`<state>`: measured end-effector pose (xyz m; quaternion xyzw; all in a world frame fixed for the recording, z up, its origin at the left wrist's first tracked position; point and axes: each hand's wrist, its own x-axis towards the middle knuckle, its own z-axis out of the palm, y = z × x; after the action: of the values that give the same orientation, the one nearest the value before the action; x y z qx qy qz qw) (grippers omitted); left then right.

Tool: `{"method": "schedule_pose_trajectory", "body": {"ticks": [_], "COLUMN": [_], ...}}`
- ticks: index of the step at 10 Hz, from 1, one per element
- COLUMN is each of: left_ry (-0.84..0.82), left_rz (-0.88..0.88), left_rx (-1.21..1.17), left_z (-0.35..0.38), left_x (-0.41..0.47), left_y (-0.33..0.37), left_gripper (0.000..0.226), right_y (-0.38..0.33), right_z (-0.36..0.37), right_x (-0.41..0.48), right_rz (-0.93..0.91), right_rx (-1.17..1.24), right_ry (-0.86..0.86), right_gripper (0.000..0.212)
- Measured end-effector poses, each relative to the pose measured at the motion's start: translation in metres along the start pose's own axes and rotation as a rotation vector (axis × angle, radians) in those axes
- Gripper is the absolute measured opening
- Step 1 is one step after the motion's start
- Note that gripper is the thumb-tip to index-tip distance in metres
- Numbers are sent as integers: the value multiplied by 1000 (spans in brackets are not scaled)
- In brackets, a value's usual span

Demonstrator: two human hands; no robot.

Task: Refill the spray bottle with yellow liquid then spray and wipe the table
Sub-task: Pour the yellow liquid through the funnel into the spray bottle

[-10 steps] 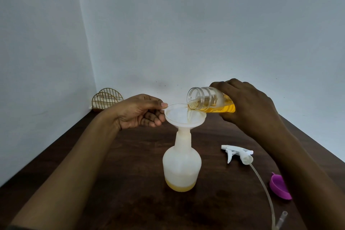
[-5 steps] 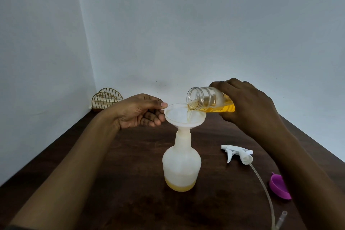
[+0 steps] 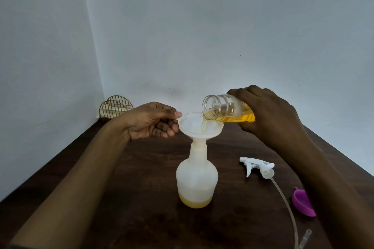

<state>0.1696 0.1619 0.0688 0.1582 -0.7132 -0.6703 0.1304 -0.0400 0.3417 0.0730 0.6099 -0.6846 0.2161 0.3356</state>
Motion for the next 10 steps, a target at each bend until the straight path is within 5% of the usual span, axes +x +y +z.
{"method": "schedule_pose_trajectory", "body": {"ticks": [10], "left_ry": [8], "left_rz": [-4], "left_rx": [6], "left_z": [1], "left_x": [0], "left_y": [1], "left_gripper": [30], "right_y": [1], "right_z": [1], "right_x": [0], "right_rz": [-5], "right_rx": [-11], "right_ry": [5], "right_gripper": [60]}}
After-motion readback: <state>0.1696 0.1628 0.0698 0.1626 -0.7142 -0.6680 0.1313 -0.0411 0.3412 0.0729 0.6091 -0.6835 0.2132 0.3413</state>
